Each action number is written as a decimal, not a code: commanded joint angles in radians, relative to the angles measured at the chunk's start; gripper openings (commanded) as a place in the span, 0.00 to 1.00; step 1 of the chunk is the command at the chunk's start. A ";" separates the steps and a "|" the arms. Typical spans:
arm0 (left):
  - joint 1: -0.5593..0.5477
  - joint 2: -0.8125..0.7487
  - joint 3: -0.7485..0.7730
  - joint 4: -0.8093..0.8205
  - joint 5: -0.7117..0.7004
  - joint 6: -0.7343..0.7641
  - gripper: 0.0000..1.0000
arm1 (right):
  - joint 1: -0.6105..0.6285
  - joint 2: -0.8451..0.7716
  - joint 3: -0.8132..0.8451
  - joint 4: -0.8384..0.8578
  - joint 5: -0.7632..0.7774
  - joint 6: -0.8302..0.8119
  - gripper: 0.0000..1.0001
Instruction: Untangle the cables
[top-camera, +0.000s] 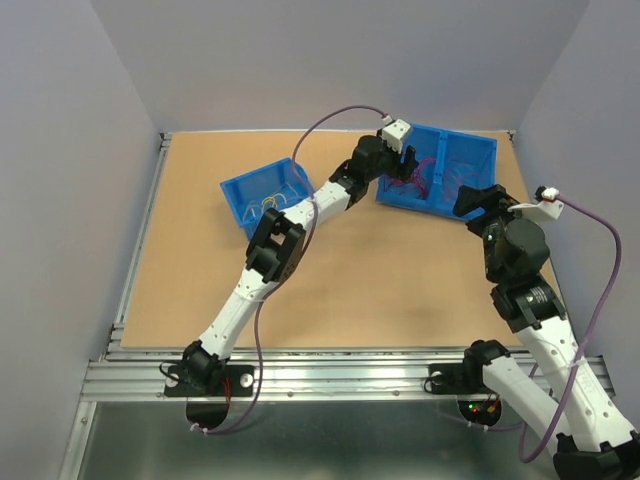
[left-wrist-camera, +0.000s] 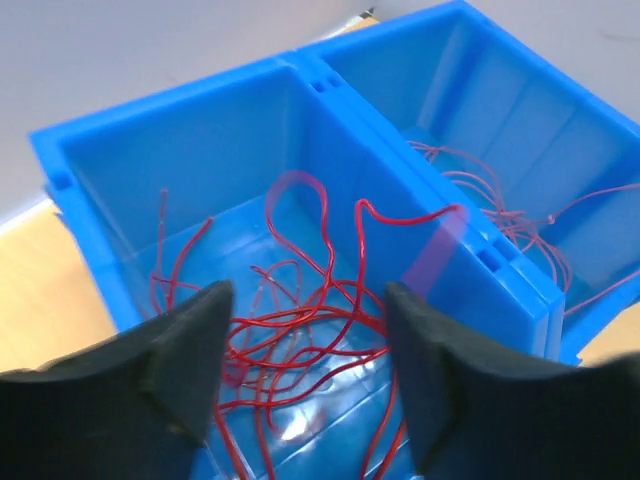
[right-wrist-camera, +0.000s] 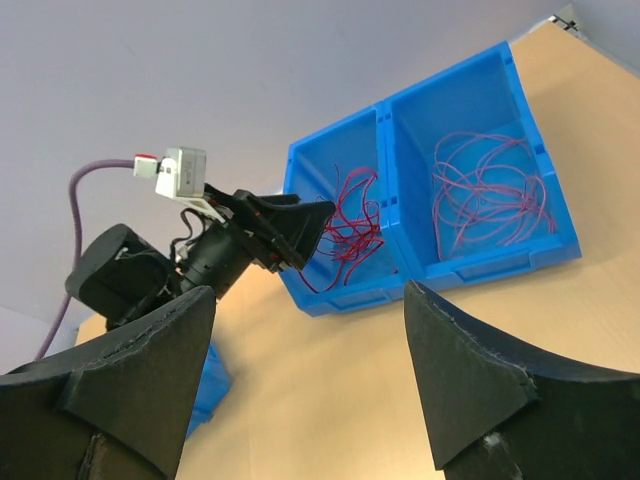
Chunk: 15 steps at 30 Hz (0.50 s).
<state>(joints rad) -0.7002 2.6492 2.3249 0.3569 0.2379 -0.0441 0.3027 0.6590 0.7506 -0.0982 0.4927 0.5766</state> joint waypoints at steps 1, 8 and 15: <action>0.002 -0.164 -0.019 0.021 -0.037 0.039 0.85 | -0.001 -0.001 -0.022 0.035 0.004 0.005 0.81; -0.008 -0.472 -0.151 -0.157 -0.149 0.199 0.99 | -0.001 0.010 -0.020 0.035 0.011 -0.003 0.91; -0.007 -0.934 -0.686 -0.175 -0.311 0.297 0.99 | -0.001 -0.039 0.000 0.029 -0.089 -0.112 0.97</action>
<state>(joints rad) -0.7055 1.9720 1.8584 0.1596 0.0502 0.1703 0.3027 0.6697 0.7498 -0.0998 0.4744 0.5373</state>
